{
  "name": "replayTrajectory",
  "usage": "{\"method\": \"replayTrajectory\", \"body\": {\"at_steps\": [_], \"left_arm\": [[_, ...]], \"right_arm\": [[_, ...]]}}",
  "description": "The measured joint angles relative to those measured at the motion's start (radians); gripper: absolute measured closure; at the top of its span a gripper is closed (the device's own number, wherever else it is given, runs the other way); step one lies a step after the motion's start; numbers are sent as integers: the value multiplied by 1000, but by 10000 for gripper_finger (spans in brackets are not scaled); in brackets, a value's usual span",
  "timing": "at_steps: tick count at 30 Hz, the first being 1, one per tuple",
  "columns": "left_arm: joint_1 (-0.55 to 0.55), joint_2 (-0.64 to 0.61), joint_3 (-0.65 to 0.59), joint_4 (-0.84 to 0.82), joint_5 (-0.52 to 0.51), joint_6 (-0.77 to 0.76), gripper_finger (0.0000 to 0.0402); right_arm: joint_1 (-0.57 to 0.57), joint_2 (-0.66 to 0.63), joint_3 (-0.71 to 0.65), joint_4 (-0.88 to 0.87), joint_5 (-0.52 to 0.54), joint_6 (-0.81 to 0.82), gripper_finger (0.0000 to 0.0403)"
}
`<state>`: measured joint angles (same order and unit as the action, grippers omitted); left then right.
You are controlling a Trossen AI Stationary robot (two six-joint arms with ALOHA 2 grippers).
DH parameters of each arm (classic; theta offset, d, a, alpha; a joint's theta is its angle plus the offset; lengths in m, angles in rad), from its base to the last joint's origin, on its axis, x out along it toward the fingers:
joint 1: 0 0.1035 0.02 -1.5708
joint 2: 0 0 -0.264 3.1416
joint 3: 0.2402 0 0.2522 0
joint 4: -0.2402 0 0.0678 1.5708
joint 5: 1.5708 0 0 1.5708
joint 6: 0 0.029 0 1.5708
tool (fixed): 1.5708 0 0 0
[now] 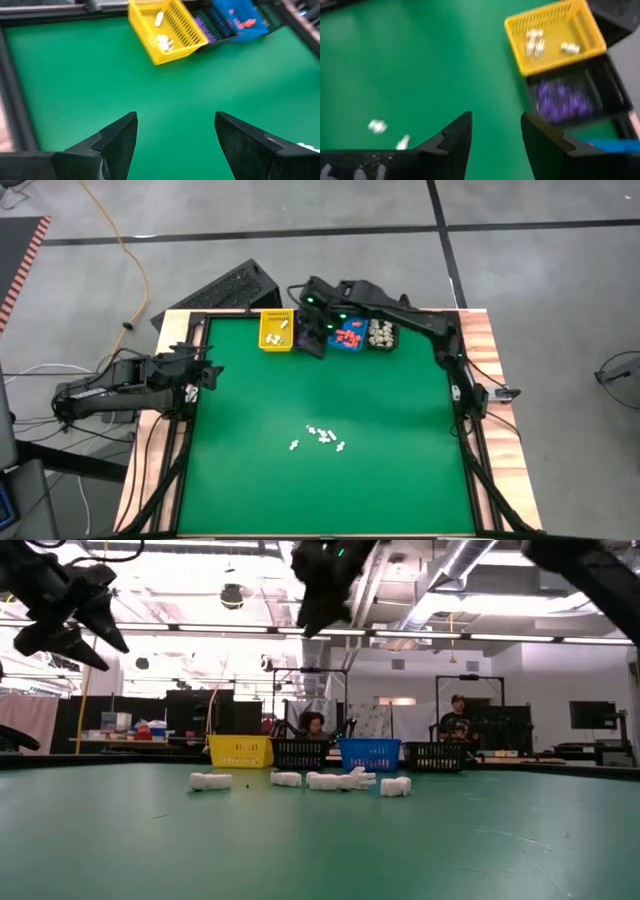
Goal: Sort Halloween decoration
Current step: Put the white skeleton toy into the yellow basket
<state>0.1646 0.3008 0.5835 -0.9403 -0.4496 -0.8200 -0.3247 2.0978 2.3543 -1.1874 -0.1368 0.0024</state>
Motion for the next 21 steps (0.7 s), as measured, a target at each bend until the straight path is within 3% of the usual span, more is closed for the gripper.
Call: {"method": "replayTrajectory", "body": {"at_steps": [5, 11, 15, 18, 21], "left_arm": [[0, 0, 0, 82, 24, 19, 145], [0, 0, 0, 155, 29, 72, 145], [0, 0, 0, 218, 54, 105, 145], [0, 0, 0, 244, 75, 128, 145], [0, 0, 0, 262, 79, 142, 145]], "right_arm": [[77, -134, -1, -207, 10, 24, 220], [205, -320, -51, -380, 184, 116, 234], [304, -496, -207, -379, 310, 213, 239], [373, -636, -389, -364, 461, 319, 241], [417, -758, -582, -267, 519, 416, 241]]}}
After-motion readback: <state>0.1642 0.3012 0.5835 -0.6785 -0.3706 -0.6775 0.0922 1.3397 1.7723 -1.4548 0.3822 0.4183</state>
